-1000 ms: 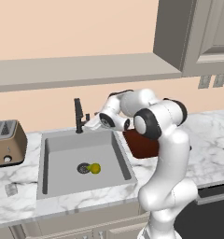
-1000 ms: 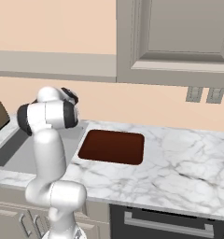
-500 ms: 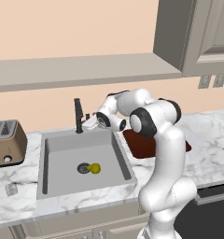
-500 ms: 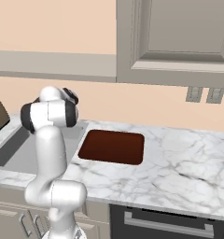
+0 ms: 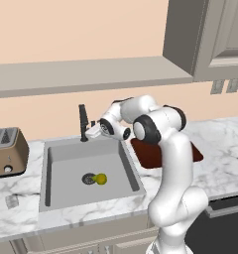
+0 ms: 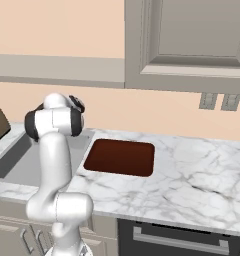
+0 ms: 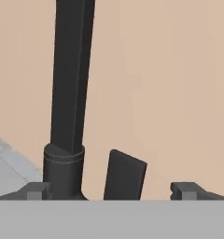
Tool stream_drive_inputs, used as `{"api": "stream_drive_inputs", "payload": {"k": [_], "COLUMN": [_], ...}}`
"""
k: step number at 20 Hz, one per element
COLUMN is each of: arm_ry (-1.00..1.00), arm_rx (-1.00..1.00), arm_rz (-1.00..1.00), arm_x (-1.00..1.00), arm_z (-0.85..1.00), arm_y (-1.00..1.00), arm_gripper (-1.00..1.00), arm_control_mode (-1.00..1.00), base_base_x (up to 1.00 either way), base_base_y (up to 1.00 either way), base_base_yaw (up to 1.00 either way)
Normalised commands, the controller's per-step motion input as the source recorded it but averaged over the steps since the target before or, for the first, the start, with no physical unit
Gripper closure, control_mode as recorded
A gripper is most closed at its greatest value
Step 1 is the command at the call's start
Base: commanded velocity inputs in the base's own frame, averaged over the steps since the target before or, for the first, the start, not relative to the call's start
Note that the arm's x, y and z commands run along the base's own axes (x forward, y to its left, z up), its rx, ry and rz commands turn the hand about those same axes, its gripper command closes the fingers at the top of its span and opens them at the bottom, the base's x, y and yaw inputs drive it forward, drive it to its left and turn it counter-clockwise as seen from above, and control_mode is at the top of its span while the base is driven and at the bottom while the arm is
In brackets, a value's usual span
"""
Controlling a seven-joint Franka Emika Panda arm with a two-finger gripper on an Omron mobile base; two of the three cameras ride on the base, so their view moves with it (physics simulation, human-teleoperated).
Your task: Pick up all produce items and place them in the sink. Turn on the sink faucet to wash them. Then turn the sink off and put them in the tray.
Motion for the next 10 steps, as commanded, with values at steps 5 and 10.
{"api": "stream_drive_inputs", "payload": {"k": [5, 10], "arm_ry": [0.01, 0.0], "arm_rx": [0.0, 0.0], "arm_rz": [-0.05, -0.06], "arm_x": [0.14, 0.12], "arm_z": [-0.1, -0.08], "arm_y": [0.01, 0.01], "arm_gripper": [-1.0, -1.0], "arm_control_mode": [-1.0, -1.0], "base_base_x": [0.0, 0.0], "base_base_y": [0.0, 0.0], "base_base_yaw": [0.0, 0.0]}}
